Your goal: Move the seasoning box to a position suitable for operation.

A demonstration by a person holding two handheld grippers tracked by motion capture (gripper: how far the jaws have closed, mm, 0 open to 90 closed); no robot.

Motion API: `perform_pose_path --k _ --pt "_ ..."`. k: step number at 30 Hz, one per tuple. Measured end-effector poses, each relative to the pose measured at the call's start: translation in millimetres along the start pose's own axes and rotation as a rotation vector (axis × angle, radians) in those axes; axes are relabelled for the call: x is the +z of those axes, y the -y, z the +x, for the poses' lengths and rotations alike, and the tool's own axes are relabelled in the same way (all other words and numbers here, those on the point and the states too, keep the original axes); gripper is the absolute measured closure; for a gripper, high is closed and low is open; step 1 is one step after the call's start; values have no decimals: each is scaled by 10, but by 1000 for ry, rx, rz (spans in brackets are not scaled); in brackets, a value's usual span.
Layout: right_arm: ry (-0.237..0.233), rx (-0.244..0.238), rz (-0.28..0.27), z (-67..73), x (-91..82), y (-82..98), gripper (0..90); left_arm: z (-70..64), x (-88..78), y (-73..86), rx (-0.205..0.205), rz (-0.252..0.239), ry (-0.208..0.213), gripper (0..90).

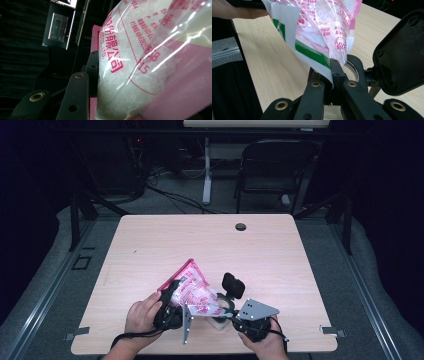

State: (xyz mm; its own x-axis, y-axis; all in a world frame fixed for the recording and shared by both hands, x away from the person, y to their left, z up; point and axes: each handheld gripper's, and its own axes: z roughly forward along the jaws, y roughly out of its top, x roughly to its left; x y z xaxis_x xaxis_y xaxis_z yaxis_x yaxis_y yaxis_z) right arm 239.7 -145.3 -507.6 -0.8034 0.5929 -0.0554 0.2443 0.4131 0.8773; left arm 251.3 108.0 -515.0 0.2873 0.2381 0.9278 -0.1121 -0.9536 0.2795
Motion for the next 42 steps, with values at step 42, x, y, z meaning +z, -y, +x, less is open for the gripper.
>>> perform_pose_path --k 42 --pt "6 10 10 -33 30 24 900 30 -16 -44 68 -10 -51 676"
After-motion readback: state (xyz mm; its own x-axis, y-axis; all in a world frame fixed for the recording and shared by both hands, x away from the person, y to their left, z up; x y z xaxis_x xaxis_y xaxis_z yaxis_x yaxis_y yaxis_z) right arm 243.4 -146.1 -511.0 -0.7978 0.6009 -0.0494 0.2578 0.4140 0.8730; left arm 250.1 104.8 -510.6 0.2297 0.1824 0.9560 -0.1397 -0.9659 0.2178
